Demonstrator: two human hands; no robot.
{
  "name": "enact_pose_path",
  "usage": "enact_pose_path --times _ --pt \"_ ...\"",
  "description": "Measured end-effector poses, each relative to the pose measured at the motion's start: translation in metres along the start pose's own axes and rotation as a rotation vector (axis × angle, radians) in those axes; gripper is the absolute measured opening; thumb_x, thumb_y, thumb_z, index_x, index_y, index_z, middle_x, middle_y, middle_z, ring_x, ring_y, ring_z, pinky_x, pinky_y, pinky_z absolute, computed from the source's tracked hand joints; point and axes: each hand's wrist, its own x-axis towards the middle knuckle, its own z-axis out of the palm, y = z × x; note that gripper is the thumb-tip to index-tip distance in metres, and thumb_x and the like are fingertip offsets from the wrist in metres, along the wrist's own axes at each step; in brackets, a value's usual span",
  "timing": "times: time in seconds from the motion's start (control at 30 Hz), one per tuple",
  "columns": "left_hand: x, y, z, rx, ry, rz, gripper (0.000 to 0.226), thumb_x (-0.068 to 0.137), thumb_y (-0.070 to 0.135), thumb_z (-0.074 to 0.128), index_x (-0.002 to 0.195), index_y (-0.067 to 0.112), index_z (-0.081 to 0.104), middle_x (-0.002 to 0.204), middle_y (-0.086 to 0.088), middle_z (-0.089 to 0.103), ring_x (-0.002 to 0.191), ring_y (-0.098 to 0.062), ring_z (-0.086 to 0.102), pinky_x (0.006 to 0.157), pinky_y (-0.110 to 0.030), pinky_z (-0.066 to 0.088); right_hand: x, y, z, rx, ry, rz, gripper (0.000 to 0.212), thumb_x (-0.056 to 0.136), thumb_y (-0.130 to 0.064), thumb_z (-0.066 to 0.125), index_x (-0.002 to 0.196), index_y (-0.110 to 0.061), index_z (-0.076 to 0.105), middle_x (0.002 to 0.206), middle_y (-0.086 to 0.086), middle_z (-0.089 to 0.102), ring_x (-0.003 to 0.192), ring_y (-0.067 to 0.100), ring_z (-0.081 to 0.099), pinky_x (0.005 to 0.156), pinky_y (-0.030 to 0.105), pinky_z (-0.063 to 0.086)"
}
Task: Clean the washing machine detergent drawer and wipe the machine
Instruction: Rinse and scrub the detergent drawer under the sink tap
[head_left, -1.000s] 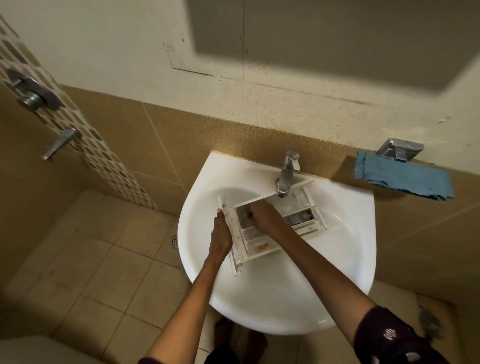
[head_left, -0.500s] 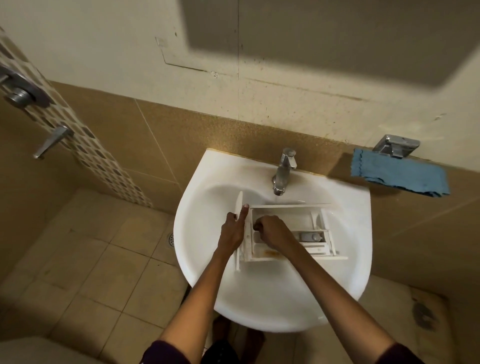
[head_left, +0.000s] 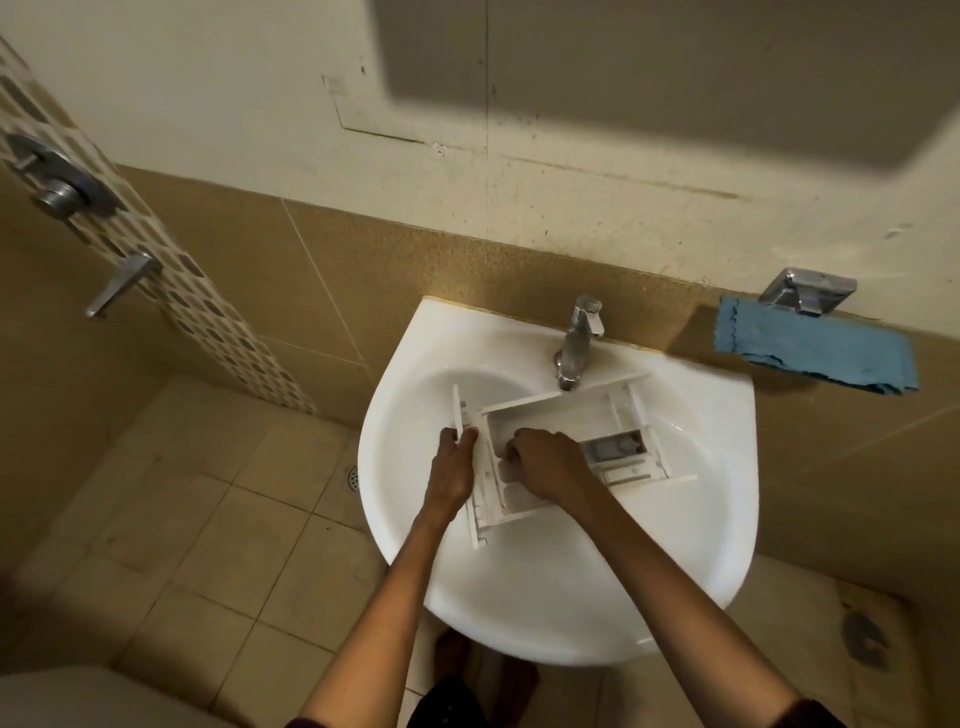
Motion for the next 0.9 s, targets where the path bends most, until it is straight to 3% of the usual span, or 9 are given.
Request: enact_pose_path --times 0.13,0.23,0.37,0.47,0.57,0.67,0.77,0.9 --pt "-0.009 0.003 0.003 -0.033 0.006 -0.003 0.035 0.1 0.033 0.033 0.118 0.004 0.041 0.099 -0.004 0.053 0.089 -0.022 0.05 0.077 -0.031 0.035 0.002 0.018 -0.011 -0.092 0.087 0.184 0.032 0.098 -0.029 0.041 0.115 -0.01 0.06 0.123 0.007 0.058 0.111 0.027 0.058 0.093 0.032 0.039" --pt "-0.013 0.005 0.003 -0.045 0.011 -0.002 0.034 0.1 0.032 0.032 0.119 0.005 0.039 0.102 -0.005 0.052 0.091 -0.023 0.05 0.078 -0.031 0.035 -0.002 0.012 -0.006 -0.056 0.098 0.137 0.037 0.1 -0.029 0.034 0.114 -0.008 0.061 0.123 0.008 0.055 0.109 0.029 0.057 0.093 0.033 0.039" --pt "-0.018 0.003 0.008 -0.07 0.001 -0.03 0.025 0.101 0.032 0.03 0.107 0.009 0.037 0.095 -0.003 0.05 0.08 -0.017 0.05 0.073 -0.032 0.037 -0.016 0.007 0.005 -0.048 0.156 0.037 0.042 0.101 -0.032 0.03 0.106 -0.007 0.064 0.113 0.008 0.061 0.103 0.029 0.058 0.084 0.033 0.04" --pt "-0.025 -0.001 0.015 -0.113 0.023 -0.06 0.026 0.1 0.034 0.031 0.103 0.009 0.037 0.084 -0.001 0.049 0.07 -0.012 0.047 0.063 -0.028 0.038 -0.018 0.027 0.003 -0.118 0.244 0.166 0.043 0.1 -0.031 0.032 0.102 -0.006 0.067 0.109 0.01 0.064 0.101 0.031 0.059 0.088 0.034 0.038" --pt "-0.031 0.001 0.019 -0.137 0.058 -0.053 0.025 0.099 0.033 0.032 0.102 0.008 0.035 0.08 0.002 0.048 0.072 -0.016 0.049 0.063 -0.029 0.039 -0.02 0.032 -0.004 -0.149 0.271 0.286 0.042 0.101 -0.027 0.031 0.106 -0.005 0.066 0.113 0.011 0.063 0.104 0.032 0.058 0.093 0.037 0.038" --pt "-0.033 0.002 0.019 -0.127 0.063 -0.064 0.026 0.099 0.034 0.032 0.103 0.009 0.035 0.083 0.0 0.049 0.08 -0.023 0.051 0.066 -0.033 0.038 -0.019 0.015 0.003 0.014 0.154 0.102 0.037 0.099 -0.031 0.034 0.104 -0.006 0.062 0.109 0.013 0.065 0.103 0.033 0.06 0.083 0.032 0.042" --pt "-0.036 0.004 0.018 -0.12 0.067 -0.06 0.024 0.099 0.032 0.032 0.1 0.008 0.035 0.08 0.0 0.047 0.072 -0.018 0.048 0.059 -0.029 0.035 -0.024 0.011 0.011 0.012 0.143 -0.055 0.039 0.098 -0.035 0.035 0.1 -0.008 0.064 0.103 0.009 0.067 0.097 0.03 0.062 0.075 0.029 0.038" --pt "-0.038 0.005 0.016 -0.122 0.059 -0.057 0.025 0.099 0.032 0.031 0.102 0.008 0.036 0.08 0.002 0.047 0.073 -0.018 0.047 0.061 -0.03 0.034 -0.026 0.039 -0.001 -0.159 0.323 0.227 0.045 0.1 -0.029 0.031 0.102 -0.002 0.067 0.104 0.013 0.067 0.1 0.031 0.061 0.094 0.034 0.037"
